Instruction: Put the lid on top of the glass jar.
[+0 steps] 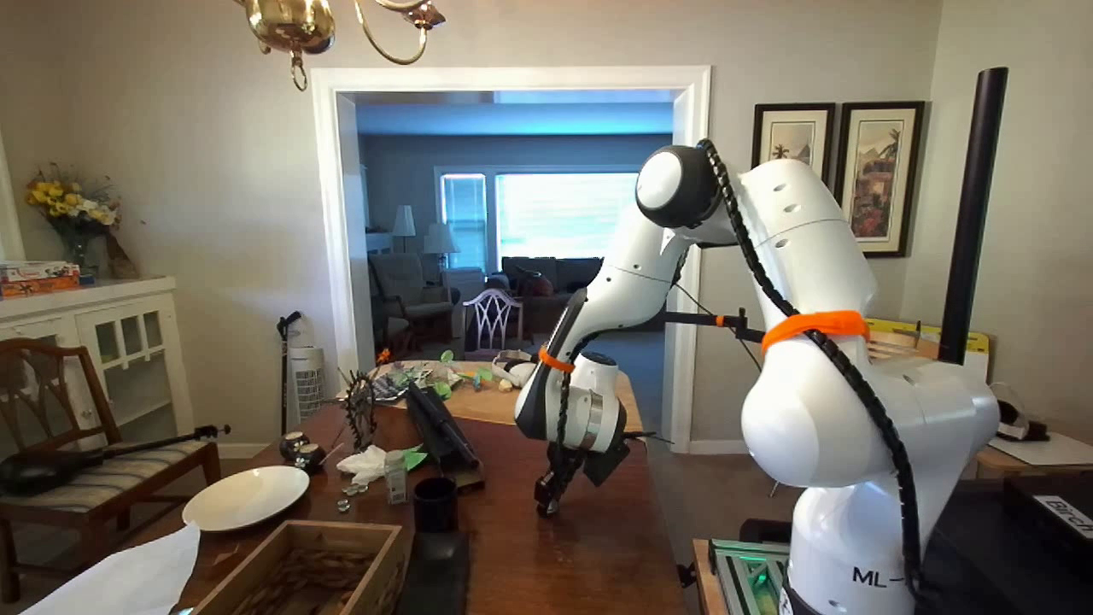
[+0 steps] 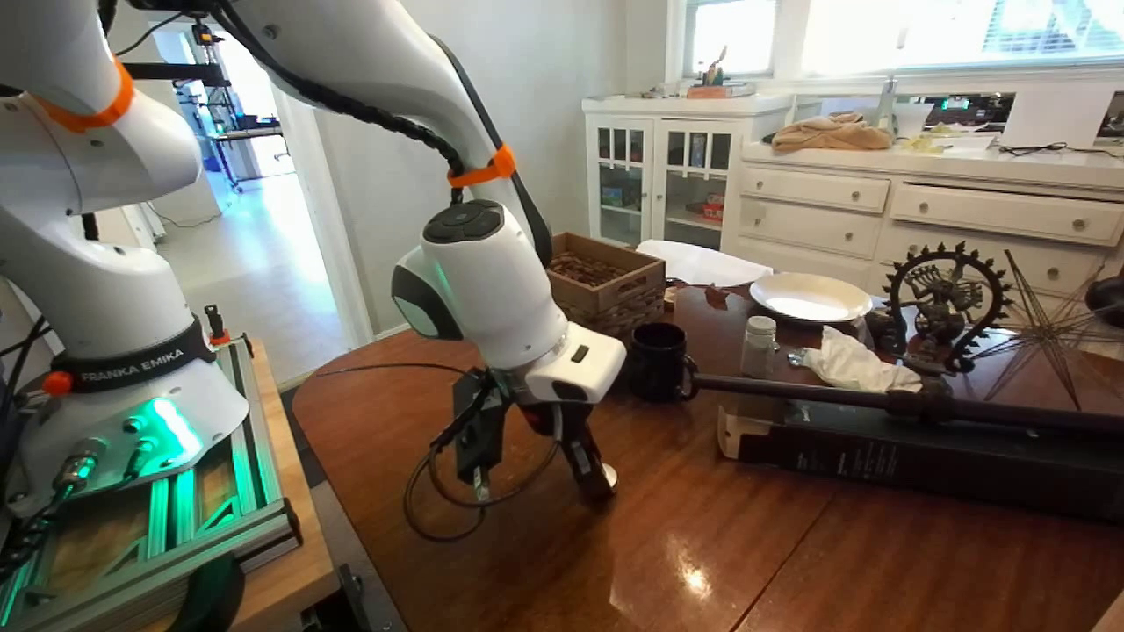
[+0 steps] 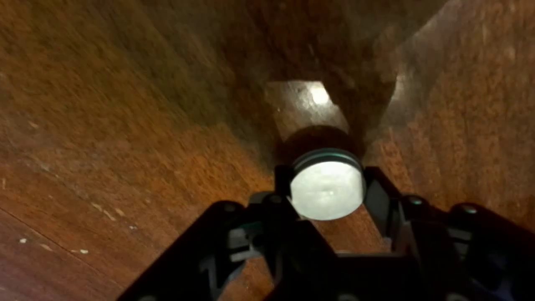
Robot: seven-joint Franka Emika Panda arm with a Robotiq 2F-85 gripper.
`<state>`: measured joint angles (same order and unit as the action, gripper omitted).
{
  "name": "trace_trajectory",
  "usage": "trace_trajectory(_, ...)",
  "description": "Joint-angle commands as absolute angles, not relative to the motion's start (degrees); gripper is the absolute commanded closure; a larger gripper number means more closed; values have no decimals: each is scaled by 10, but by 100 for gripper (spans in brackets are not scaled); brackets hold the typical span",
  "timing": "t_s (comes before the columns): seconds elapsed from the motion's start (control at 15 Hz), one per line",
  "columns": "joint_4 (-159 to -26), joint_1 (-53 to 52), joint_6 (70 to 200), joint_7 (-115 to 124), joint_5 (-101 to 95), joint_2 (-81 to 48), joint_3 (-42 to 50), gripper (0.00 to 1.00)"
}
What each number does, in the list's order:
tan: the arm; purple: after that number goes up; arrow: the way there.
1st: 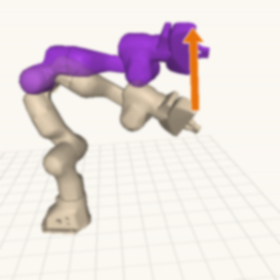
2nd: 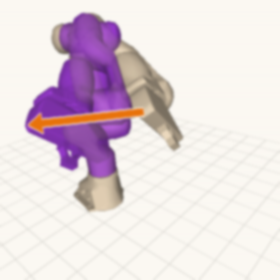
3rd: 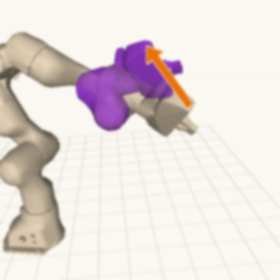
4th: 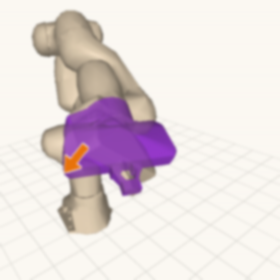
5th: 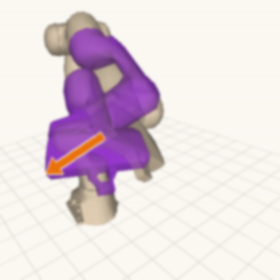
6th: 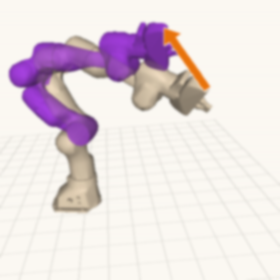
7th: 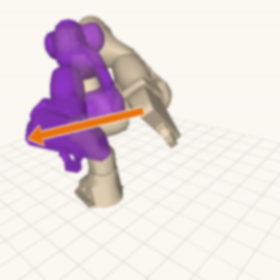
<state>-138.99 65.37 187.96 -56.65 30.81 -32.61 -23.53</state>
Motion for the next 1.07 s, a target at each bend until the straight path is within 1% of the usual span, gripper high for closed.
trace_trajectory(0.0,-1373,646,1871,-551,318,-310,-254,78)
trace_trajectory(0.27,-1336,554,1848,-518,326,-296,-196,78)
trace_trajectory(0.33,-1325,515,1828,-502,328,-291,-167,78)
trace_trajectory(0.73,-1268,372,1757,-408,304,-290,-65,78)
trace_trajectory(1.0,-1259,284,1751,-354,288,-282,15,78)
